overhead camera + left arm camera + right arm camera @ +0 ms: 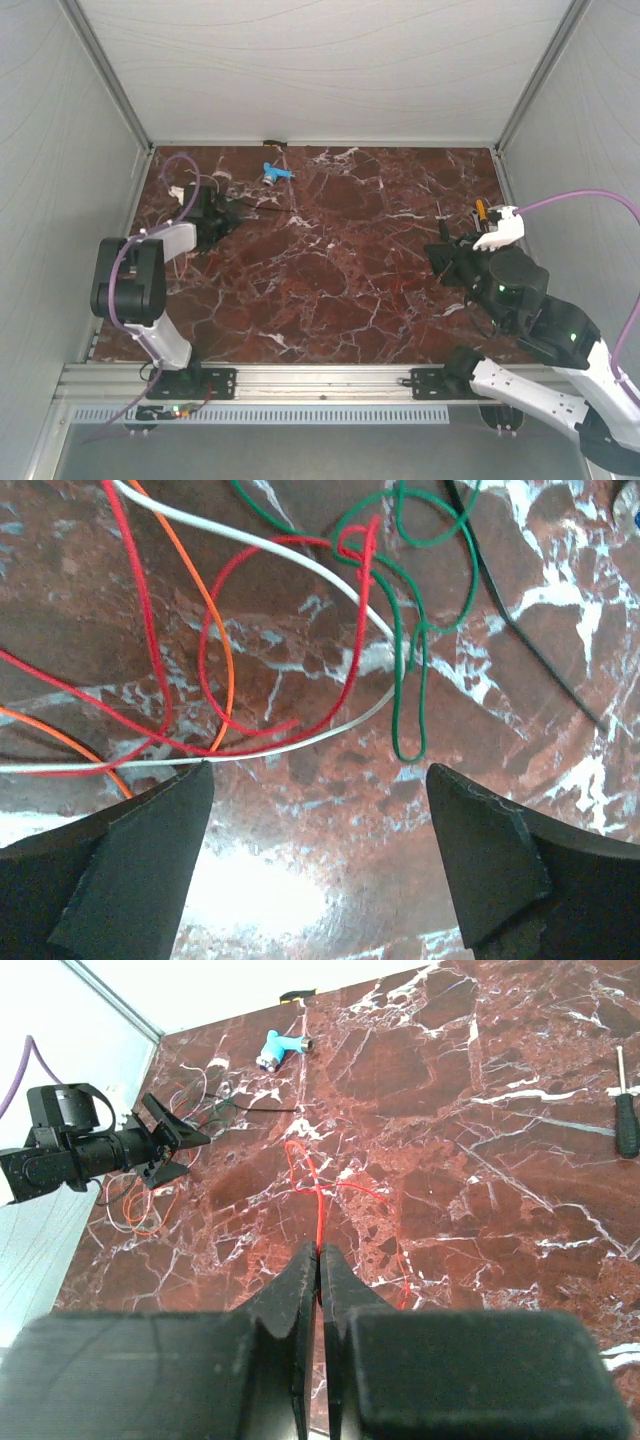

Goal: Zip-tie the wires
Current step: Move the cable to the center of the board, then straighten the cable at the center of the board.

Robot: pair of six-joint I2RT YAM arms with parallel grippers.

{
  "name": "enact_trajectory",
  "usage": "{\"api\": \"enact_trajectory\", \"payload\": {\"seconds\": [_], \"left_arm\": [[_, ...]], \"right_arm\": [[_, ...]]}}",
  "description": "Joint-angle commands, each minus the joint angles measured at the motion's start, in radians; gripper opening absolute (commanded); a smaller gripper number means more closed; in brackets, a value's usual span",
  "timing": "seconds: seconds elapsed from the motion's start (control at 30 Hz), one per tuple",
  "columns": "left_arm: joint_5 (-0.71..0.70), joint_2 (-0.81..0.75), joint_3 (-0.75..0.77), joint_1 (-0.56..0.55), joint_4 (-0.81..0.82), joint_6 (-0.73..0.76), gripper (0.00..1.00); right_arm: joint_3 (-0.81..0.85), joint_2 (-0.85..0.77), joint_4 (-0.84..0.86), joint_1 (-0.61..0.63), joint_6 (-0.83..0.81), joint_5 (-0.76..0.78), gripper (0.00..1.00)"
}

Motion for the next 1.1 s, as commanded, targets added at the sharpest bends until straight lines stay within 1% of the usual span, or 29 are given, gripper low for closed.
{"api": "enact_trajectory", "payload": {"seconds": [0.0,0.13,0.27,0.33,0.4,0.5,0.6,0.73,0.8,0.87,1.07], "left_arm": [[0.075,-0.072,-0.001,-0.014,-0.040,0.009,0.89],[0.052,-0.207,-0.025,-0.101,-0.074,0.019,0.99],[0.059,-0.367,-0.028,-0.178,-0.108,0.039,1.00],[0.081,-0.466,-0.052,-0.227,-0.092,0.051,1.00],[0.141,-0.578,-0.103,-0.284,-0.042,0.061,0.99],[0.205,-0.726,-0.199,-0.376,0.041,0.048,0.96],[0.253,-0.832,-0.272,-0.472,0.106,0.082,0.94],[0.375,-0.960,-0.402,-0.567,0.244,0.131,0.93],[0.433,-1.019,-0.469,-0.599,0.314,0.121,0.92],[0.446,-1.058,-0.517,-0.632,0.370,0.117,0.92],[0.491,-1.024,-0.521,-0.685,0.465,0.109,0.93]], "right_arm": [[0.016,0.020,0.009,-0.002,-0.006,-0.025,0.00],[0.035,0.058,0.051,-0.002,-0.031,-0.072,0.00],[0.087,0.113,0.081,-0.002,-0.054,-0.155,0.00],[0.120,0.136,0.089,-0.003,-0.063,-0.206,0.00],[0.158,0.155,0.092,-0.002,-0.071,-0.244,0.00],[0.218,0.177,0.092,-0.002,-0.074,-0.288,0.00],[0.287,0.200,0.098,-0.003,-0.070,-0.327,0.00],[0.368,0.247,0.101,-0.002,-0.063,-0.387,0.00],[0.397,0.268,0.105,-0.002,-0.055,-0.411,0.00],[0.417,0.286,0.113,-0.002,-0.045,-0.438,0.00],[0.424,0.312,0.157,-0.002,-0.014,-0.506,0.00]]}}
